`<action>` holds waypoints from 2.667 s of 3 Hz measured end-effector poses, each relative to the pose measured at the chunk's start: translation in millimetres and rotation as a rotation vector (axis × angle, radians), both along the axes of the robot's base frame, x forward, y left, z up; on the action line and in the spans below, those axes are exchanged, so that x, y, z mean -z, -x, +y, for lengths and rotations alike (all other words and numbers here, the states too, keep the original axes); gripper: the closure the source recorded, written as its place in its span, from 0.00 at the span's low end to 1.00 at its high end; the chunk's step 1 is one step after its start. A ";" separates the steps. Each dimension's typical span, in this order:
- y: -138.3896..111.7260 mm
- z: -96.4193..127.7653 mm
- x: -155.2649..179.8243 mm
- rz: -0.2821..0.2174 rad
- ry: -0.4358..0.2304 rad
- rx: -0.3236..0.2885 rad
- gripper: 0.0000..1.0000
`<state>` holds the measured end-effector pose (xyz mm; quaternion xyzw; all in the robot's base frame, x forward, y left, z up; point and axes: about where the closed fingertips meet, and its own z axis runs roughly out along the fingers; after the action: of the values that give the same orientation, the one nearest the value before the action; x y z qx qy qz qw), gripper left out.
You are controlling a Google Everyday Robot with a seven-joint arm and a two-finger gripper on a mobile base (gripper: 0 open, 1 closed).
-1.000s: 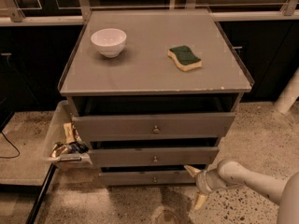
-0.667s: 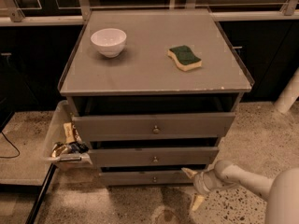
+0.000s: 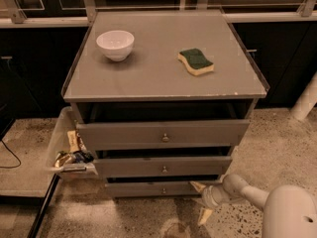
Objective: Open bottom drawer
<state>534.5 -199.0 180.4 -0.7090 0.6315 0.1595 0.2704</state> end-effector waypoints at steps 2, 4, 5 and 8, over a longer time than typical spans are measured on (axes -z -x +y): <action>-37.8 4.4 -8.8 -0.157 0.020 -0.017 0.00; -57.8 1.4 8.7 -0.239 0.112 0.011 0.00; -64.8 -6.3 31.0 -0.232 0.161 0.052 0.00; -74.0 -14.4 41.5 -0.232 0.190 0.085 0.42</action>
Offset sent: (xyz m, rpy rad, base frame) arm 0.0633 0.0016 0.0300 -0.0510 -0.2706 0.0193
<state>608.5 -213.4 138.9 -0.7178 0.6376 0.0045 0.2797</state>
